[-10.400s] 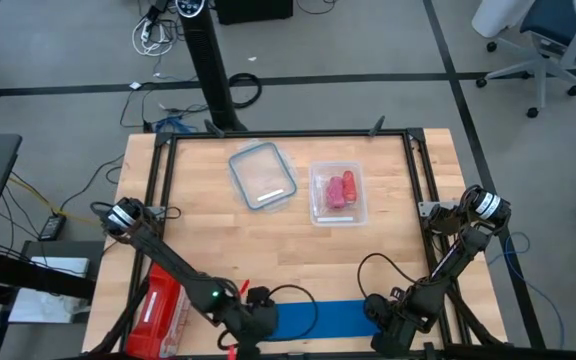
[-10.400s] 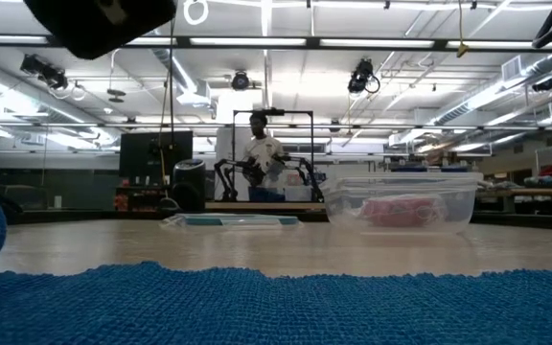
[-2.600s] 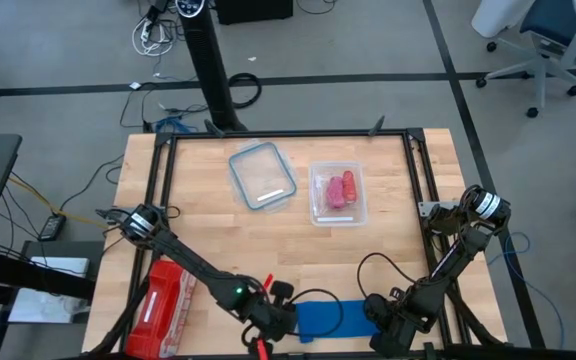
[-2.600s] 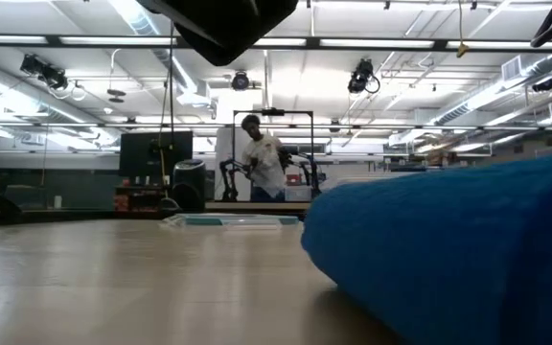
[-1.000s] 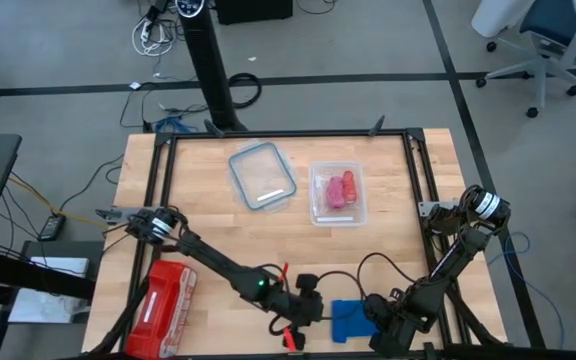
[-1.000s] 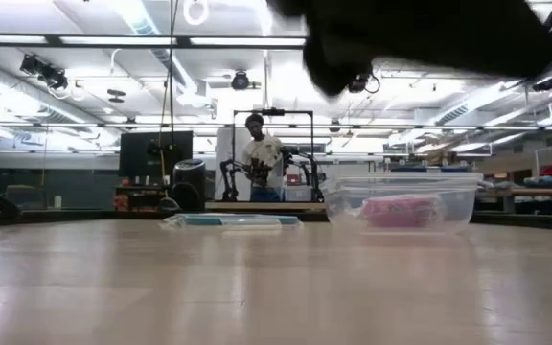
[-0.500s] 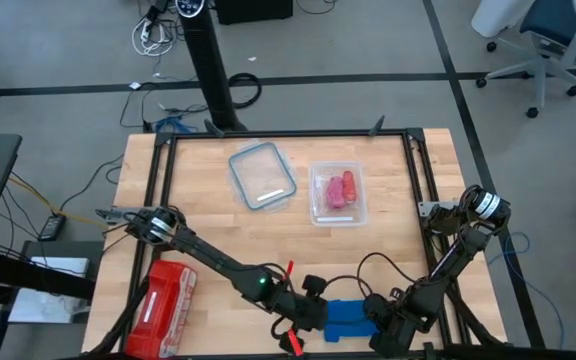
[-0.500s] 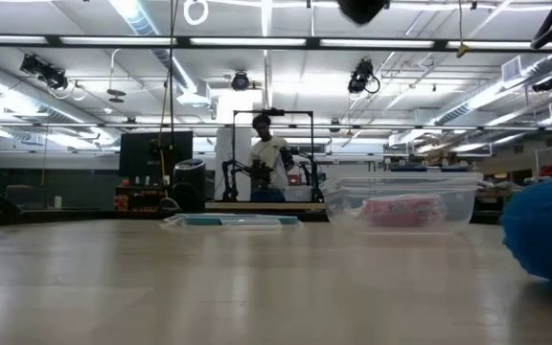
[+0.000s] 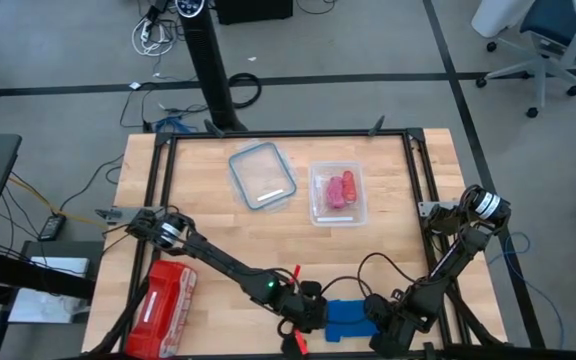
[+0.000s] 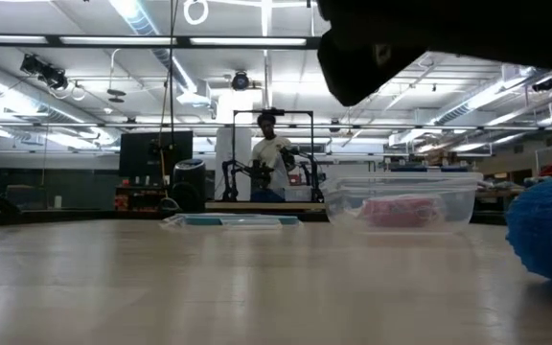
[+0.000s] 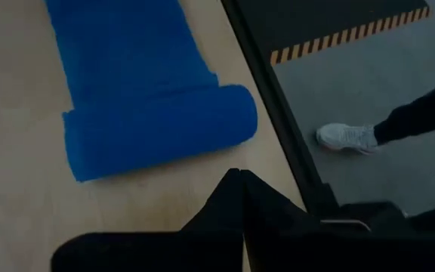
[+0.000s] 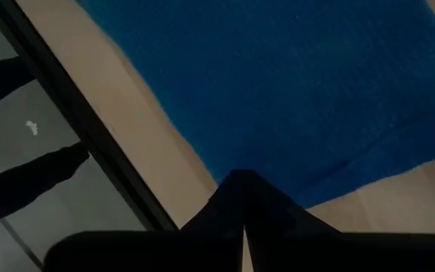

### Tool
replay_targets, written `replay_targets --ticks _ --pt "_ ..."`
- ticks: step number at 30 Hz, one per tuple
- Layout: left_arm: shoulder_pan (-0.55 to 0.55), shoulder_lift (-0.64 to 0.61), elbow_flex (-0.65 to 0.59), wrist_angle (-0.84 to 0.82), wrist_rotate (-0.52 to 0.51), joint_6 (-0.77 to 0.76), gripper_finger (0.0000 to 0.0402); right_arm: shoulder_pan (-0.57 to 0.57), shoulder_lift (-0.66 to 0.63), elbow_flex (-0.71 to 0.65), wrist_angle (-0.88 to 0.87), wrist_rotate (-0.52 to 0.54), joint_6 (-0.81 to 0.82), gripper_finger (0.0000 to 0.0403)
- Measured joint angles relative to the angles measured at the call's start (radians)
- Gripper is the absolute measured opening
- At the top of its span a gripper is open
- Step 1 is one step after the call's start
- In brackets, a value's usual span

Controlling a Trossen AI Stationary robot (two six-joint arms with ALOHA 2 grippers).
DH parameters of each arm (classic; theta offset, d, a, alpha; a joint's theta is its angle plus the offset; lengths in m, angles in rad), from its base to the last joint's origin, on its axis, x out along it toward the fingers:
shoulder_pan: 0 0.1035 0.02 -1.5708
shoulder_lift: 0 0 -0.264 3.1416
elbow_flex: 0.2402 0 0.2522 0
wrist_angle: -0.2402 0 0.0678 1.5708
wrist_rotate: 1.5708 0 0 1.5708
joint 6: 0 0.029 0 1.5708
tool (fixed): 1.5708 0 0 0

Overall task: Roll bandage
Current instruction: Roll the blue bandage

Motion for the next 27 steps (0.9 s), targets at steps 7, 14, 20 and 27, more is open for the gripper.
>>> replay_targets --ticks 7,14,20,27 --pt "-0.002 -0.001 0.014 0.0 0.007 0.0 0.0001 0.018 -0.046 0.0 -0.003 -0.006 0.034 0.0003" --pt "-0.002 -0.016 0.014 -0.063 0.015 -0.085 0.0001 0.084 -0.059 0.001 0.022 0.085 0.222 0.0002" --pt "-0.02 -0.069 0.014 -0.166 -0.008 -0.07 0.0001 0.073 -0.059 0.001 0.07 0.134 0.194 0.0003" --pt "-0.085 -0.164 0.015 -0.223 -0.146 -0.043 0.0001 -0.004 -0.061 0.001 0.092 0.154 0.074 0.0002"
